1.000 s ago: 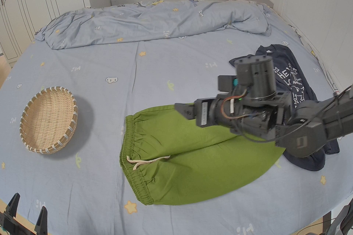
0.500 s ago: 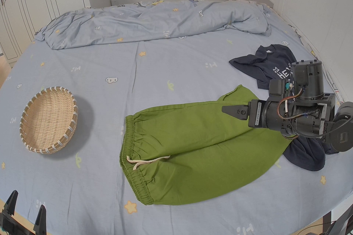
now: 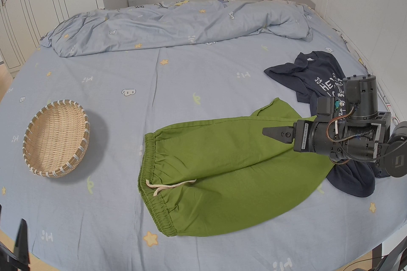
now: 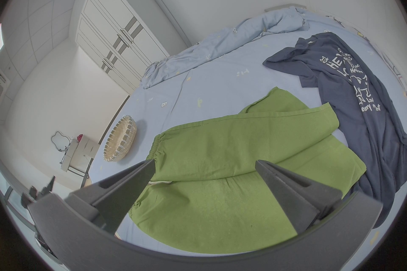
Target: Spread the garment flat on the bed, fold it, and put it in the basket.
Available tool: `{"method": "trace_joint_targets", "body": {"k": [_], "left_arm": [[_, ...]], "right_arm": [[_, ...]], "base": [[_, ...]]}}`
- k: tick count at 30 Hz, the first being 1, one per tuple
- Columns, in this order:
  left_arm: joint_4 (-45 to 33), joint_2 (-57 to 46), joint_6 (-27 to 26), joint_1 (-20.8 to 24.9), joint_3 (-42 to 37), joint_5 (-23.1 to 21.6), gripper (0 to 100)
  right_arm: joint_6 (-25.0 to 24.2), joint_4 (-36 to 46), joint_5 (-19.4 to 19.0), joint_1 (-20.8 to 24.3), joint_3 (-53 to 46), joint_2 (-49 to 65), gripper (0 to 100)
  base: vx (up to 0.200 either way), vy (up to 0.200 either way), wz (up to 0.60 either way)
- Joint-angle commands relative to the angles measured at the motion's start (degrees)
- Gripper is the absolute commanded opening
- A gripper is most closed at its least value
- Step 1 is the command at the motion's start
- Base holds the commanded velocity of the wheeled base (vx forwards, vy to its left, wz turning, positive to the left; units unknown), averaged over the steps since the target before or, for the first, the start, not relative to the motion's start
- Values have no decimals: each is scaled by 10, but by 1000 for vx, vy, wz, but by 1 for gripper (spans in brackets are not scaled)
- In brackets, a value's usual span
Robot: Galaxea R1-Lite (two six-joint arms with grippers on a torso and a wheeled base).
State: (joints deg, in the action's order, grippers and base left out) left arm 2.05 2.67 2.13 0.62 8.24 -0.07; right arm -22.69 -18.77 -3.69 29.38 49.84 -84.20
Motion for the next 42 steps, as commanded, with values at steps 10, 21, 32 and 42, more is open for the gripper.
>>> {"method": "trace_joint_targets", "body": {"k": [10,21,32,42], "left_arm": [[-173,477,93,106,226,-324,100],[128,852,69,231,92,-311,100],[328,968,5,350,32,-235,100],[334,989,2,365,42,-230,100]], "right_arm": [[1,4,0,-3,-18,10,100],[42,3,-4,2,-111,47,100],[63,2,-11,-10,-134,50,100],[61,1,-12,-9,-146,76,100]], "base": [[0,0,0],[0,0,0],[0,0,0],[0,0,0]]}}
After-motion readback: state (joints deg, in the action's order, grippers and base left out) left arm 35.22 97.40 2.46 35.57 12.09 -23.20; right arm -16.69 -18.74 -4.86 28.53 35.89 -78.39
